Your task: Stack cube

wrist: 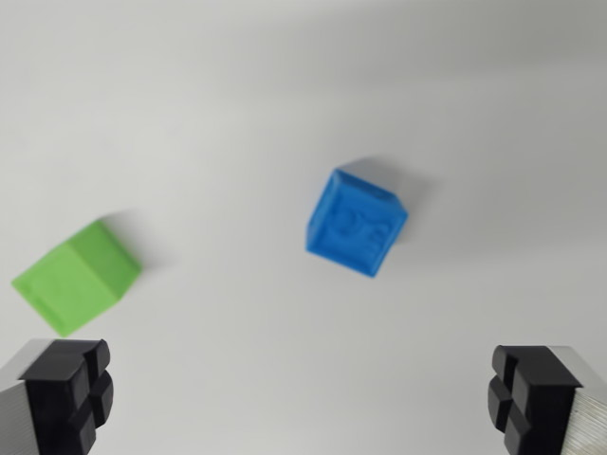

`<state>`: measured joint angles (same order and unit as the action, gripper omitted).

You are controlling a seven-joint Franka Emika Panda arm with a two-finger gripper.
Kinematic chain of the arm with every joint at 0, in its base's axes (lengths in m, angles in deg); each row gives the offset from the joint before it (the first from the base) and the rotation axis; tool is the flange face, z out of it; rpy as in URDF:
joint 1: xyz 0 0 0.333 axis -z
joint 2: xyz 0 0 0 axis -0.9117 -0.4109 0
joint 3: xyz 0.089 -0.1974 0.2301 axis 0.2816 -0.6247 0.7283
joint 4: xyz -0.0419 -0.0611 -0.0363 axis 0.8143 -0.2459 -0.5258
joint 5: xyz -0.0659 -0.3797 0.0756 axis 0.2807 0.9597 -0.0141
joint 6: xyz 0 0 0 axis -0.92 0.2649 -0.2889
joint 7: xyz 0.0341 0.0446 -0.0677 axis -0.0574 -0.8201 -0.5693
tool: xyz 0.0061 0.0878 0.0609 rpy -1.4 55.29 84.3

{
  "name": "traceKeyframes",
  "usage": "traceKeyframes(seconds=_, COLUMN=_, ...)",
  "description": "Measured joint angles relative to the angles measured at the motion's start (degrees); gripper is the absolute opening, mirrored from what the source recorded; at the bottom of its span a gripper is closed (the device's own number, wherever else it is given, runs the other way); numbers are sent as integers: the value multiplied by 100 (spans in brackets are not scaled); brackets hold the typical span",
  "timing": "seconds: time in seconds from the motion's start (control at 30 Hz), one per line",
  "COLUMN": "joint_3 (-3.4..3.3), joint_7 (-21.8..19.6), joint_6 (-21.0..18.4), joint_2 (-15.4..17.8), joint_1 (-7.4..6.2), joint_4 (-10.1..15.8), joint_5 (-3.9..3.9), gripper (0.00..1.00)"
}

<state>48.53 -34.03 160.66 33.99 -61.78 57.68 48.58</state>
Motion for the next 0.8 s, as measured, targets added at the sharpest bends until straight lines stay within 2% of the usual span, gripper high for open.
traceKeyframes(seconds=0.2, joint_3=-37, joint_7=-292, joint_6=254, joint_2=-25, joint_1=1, joint_4=213, joint_5=-5, gripper=100)
traceKeyframes(seconds=0.8, joint_3=-193, joint_7=-1448, joint_6=1273, joint_2=-241, joint_1=2, joint_4=958, joint_5=-84, gripper=100)
